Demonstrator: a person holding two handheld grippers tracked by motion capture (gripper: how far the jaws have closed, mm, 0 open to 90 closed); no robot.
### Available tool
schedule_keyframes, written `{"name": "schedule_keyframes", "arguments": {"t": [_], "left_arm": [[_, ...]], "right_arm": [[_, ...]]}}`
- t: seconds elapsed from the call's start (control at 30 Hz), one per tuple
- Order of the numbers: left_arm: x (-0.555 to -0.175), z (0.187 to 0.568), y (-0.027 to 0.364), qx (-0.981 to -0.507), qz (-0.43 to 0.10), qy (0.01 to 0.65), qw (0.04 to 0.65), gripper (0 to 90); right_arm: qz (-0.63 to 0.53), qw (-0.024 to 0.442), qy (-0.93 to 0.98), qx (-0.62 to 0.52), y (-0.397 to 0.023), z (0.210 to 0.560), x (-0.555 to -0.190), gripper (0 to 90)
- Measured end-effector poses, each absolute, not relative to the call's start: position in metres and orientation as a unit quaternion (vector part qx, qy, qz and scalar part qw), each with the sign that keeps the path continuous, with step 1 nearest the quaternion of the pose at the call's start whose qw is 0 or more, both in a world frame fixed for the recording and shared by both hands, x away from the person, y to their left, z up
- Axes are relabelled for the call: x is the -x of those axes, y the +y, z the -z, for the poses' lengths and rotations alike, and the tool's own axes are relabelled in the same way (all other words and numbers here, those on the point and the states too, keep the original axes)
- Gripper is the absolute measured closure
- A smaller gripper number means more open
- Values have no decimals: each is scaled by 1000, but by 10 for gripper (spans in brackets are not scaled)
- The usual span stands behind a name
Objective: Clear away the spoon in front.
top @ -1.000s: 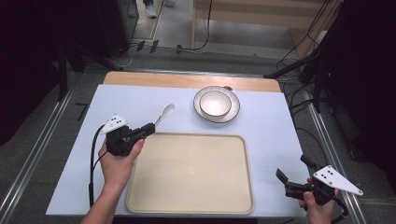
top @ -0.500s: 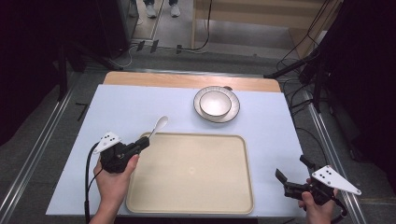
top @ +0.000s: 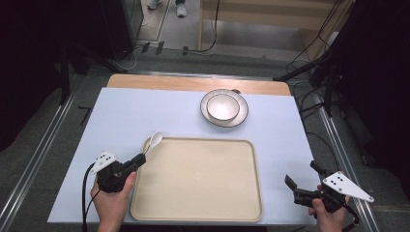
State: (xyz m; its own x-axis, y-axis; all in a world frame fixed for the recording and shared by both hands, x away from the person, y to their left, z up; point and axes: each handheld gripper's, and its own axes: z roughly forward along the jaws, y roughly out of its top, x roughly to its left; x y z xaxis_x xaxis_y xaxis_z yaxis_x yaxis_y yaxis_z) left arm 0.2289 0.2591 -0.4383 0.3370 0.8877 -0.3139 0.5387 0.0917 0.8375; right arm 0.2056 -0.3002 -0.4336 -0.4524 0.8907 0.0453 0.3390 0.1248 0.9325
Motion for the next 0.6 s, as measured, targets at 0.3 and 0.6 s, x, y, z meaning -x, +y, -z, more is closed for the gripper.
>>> {"name": "schedule_keyframes", "arguments": {"t": [0.3,0.6], "left_arm": [[-228,452,258,-647,-173,560,487,870],[-229,459,261,-644,-170,575,475,864]], "right_arm": [[-493,281,694,-442,-300,433,-205,0],[-494,281,691,-446,-302,434,-204,0]]}}
